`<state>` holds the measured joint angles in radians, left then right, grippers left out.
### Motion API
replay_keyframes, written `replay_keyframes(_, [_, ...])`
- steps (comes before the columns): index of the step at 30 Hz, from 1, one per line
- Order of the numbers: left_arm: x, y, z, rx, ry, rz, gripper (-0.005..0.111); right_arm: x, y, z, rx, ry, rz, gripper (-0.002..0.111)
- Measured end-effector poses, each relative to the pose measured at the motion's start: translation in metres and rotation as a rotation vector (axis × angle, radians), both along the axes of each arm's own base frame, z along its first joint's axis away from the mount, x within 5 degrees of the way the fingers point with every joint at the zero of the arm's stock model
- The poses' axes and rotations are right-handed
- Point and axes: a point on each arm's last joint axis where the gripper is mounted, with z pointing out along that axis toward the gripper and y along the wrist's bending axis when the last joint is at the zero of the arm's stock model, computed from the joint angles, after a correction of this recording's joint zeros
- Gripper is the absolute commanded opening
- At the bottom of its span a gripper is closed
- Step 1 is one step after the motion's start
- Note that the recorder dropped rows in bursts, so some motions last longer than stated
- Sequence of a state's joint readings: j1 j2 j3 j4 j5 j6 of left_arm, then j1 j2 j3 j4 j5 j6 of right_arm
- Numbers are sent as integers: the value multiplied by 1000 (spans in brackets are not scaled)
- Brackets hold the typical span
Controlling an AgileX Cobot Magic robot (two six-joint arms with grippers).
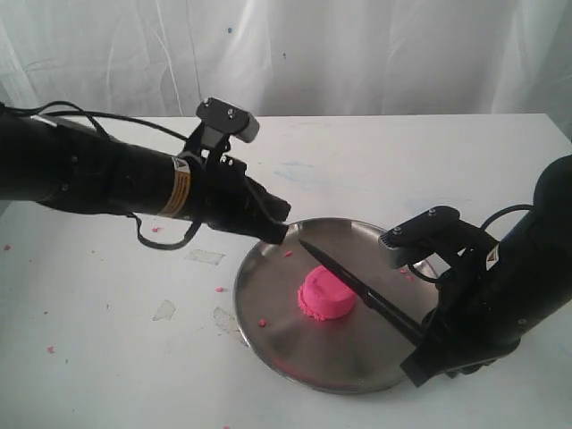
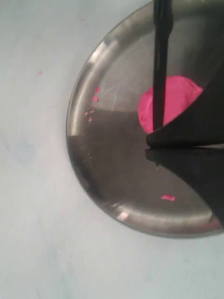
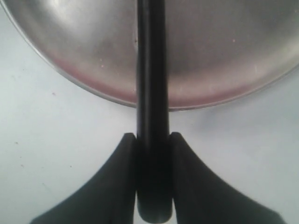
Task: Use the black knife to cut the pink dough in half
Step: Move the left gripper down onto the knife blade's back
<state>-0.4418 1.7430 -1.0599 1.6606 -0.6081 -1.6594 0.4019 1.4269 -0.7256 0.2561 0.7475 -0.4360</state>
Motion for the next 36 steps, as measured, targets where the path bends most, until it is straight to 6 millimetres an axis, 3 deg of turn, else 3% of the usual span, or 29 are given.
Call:
replay_keyframes(4, [9, 0, 5, 49, -53, 7, 0, 1, 0, 0, 0, -3, 0, 0])
replay_keyframes(6, [13, 0, -6, 143, -123, -47, 0, 2, 0, -2, -1, -1, -2, 0])
replay_keyframes(8, [24, 10, -15, 280, -188, 26, 0, 3, 1, -7, -7, 10, -3, 0])
replay_keyframes(10, [36, 35, -16, 525, -297, 237, 0, 4, 1, -9, -9, 13, -4, 0])
replay_keyframes(12, [33, 50, -14, 744, -361, 351, 0, 5, 2, -9, -8, 7, -5, 0])
replay_keyframes(13, [31, 48, -13, 805, -346, 339, 0, 5, 2, -9, -8, 5, -6, 0])
replay_keyframes(16, [22, 18, -6, 936, -115, 161, 0, 5, 2, -9, -7, 5, -6, 0])
replay_keyframes(18, [19, -4, 9, 849, 103, 11, 0, 5, 2, -9, -7, 5, -6, 0])
replay_keyframes(23, [15, -30, 29, 623, 165, -134, 0, 5, 2, -9, -7, 5, -6, 0])
replay_keyframes(29, [6, -50, 8, 351, 80, -233, 0, 6, 2, -9, -9, 4, -6, 0])
replay_keyframes(32, [7, -53, -4, 222, -25, -186, 0, 6, 2, -9, -7, -3, -7, 0])
replay_keyframes(36, [4, -60, -4, 108, -107, -288, 0, 8, 1, -13, -27, -4, 1, 0])
